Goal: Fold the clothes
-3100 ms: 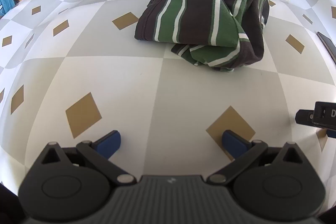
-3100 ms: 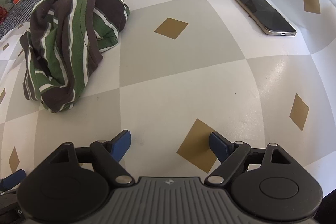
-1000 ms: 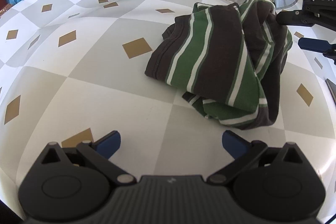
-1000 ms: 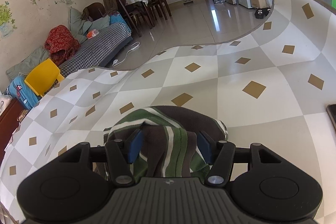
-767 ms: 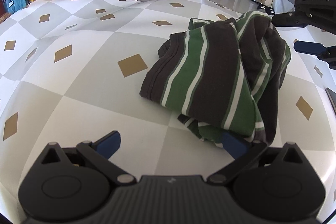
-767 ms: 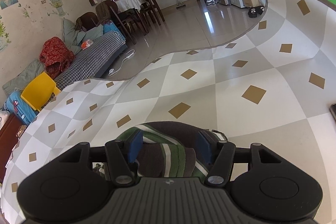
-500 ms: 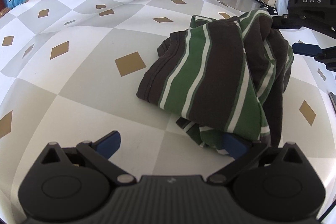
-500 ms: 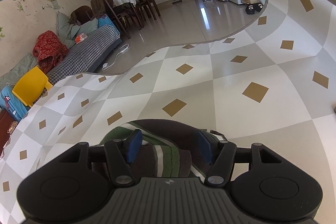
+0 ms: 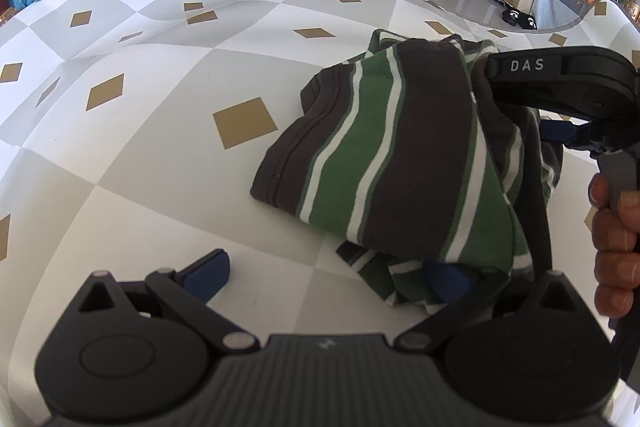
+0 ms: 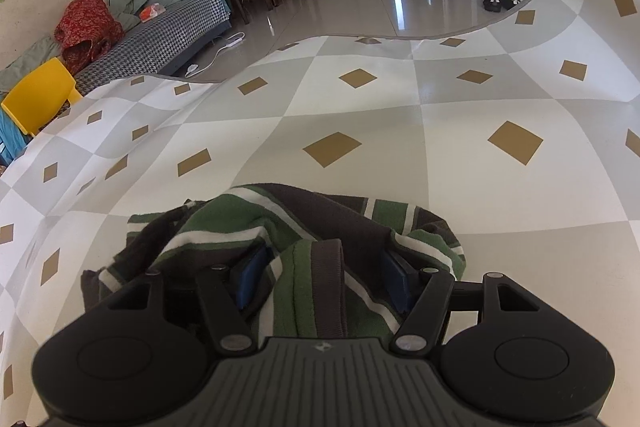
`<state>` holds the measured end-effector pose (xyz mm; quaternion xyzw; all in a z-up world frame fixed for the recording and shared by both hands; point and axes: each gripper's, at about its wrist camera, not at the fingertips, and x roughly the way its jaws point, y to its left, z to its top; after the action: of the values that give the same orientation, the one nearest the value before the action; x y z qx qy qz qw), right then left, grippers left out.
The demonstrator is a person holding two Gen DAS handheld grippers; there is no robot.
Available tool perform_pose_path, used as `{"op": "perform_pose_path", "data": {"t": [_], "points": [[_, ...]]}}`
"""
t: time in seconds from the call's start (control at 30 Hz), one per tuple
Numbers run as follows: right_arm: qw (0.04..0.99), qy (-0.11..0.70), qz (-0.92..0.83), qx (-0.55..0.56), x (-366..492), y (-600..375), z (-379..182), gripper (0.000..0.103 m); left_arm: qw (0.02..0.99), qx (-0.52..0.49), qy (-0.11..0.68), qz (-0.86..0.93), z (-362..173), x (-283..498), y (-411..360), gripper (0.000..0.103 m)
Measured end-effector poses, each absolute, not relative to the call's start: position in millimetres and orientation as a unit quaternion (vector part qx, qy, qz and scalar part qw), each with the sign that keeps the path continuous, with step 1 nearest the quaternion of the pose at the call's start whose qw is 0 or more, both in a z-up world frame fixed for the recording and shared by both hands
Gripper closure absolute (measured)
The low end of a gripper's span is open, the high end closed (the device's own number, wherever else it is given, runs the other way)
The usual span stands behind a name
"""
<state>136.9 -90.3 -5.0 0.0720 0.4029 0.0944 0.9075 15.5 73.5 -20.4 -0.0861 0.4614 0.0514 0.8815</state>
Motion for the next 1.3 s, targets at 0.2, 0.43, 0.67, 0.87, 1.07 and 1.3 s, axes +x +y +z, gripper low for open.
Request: {"op": "perform_pose_path", "data": {"t": [0.2, 0.43, 0.67, 0.87, 1.07, 1.3], "points": [[0.902, 0.414, 0.101, 0.061, 135.7, -89.7, -7.8, 0.041, 0.882, -0.086, 0.46, 0.051, -21.2, 16.5, 73.8, 0.0], [0.897, 0.426, 0.109, 0.042, 124.0, -89.6, -7.5, 0.041, 0.882, -0.083, 0.46, 0.053, -20.7, 14.1, 74.6, 0.0], [0.891, 0.44, 0.106, 0.041, 101.8, -94.8, -5.2, 0.041, 0.883, -0.072, 0.459, 0.055, -19.2, 7.1, 75.9, 0.0], [0.886, 0.45, 0.101, 0.045, 79.0, -97.9, -3.5, 0.041, 0.885, -0.055, 0.458, 0.055, -16.4, -4.5, 75.1, 0.0], [0.881, 0.461, 0.096, 0.056, 57.0, -101.5, -1.7, 0.041, 0.886, -0.035, 0.459, 0.052, -14.0, -18.1, 73.0, 0.0], [0.876, 0.468, 0.096, 0.068, 35.3, -106.1, -0.6, 0.041, 0.888, -0.013, 0.457, 0.051, -9.4, -33.2, 70.7, 0.0]]}}
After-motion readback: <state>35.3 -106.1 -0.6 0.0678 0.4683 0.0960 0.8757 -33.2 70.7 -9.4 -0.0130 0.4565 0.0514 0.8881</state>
